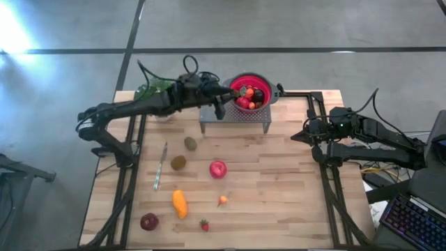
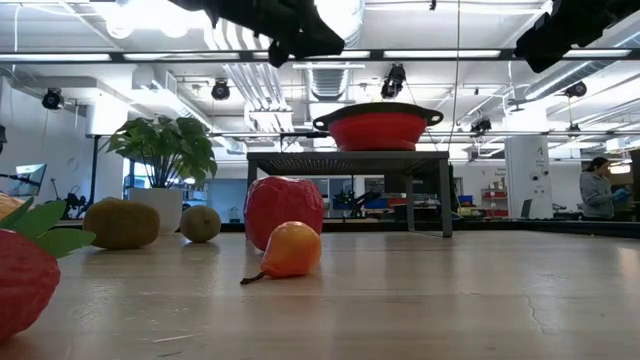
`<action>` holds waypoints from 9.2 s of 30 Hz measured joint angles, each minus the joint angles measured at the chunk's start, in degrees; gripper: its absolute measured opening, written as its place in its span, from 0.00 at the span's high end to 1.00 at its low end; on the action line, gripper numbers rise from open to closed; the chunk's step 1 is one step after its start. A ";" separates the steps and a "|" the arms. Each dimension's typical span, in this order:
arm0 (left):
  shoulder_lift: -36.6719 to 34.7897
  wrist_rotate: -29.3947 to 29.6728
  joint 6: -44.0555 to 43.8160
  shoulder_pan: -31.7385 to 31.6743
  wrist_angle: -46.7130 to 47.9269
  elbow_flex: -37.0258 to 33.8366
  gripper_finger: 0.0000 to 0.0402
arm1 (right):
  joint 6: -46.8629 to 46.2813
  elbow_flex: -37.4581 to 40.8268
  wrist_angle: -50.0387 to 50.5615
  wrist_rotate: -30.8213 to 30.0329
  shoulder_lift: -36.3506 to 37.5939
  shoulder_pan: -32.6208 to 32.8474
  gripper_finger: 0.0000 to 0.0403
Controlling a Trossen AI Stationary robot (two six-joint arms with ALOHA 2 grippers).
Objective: Pick & Place Fruit
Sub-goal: Put the black blackberry into the strainer bowl on the shelf, then put the peach into the strainer bowl on the shelf
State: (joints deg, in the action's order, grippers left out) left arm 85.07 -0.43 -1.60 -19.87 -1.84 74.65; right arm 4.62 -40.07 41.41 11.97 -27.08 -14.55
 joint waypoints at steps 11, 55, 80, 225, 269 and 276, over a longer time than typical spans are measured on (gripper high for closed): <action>10.93 -1.03 9.22 -2.73 5.63 12.84 0.73 | 0.00 0.00 0.00 0.00 -0.01 0.01 0.98; 18.08 2.88 9.48 -5.41 25.39 21.64 0.65 | -0.07 0.00 0.00 0.02 0.00 0.02 0.98; 10.13 2.16 10.79 6.82 41.59 22.56 0.48 | -0.01 0.00 0.00 0.00 -0.02 0.02 0.98; 19.46 18.38 22.50 26.09 6.62 16.11 0.66 | 0.01 0.02 0.00 0.02 -0.02 0.00 0.98; 21.01 14.71 19.29 -2.63 11.04 21.19 0.65 | -0.01 0.01 0.02 0.00 -0.01 0.01 0.98; 21.56 14.84 19.65 -3.02 10.92 17.50 0.65 | -0.09 0.01 0.02 0.01 -0.01 0.02 0.98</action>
State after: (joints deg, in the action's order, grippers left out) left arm 106.63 14.41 18.04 -22.89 9.08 92.15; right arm 4.53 -40.07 41.43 11.97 -27.09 -14.53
